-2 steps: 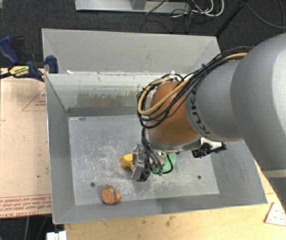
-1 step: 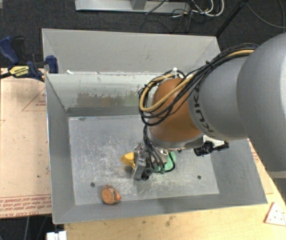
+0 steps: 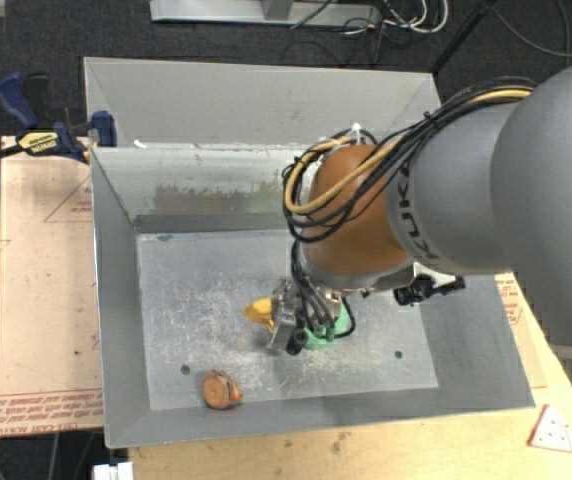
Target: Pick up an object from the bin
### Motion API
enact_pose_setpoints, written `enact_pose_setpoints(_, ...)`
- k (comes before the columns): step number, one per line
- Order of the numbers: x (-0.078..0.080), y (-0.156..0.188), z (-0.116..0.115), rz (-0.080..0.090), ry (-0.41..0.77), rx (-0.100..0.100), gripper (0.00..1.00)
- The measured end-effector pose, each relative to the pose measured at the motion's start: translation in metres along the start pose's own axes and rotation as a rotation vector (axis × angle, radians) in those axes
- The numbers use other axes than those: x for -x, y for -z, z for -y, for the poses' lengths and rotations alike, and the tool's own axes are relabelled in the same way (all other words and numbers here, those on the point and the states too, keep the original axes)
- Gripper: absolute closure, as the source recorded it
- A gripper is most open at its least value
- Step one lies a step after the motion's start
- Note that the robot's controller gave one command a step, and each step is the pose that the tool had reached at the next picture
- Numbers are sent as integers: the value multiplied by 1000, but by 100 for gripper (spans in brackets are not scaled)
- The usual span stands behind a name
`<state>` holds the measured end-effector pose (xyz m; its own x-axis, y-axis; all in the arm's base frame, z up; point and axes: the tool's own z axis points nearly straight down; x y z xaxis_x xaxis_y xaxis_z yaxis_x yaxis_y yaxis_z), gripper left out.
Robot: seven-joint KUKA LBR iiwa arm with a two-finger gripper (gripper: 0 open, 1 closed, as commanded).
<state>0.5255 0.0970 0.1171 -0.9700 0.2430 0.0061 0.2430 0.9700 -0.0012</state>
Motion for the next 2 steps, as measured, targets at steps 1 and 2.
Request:
enact_pose_setpoints(1,1,19,-1,7,1,3,100)
enact_pose_setpoints(2,2,27,-1,11,1,4,100)
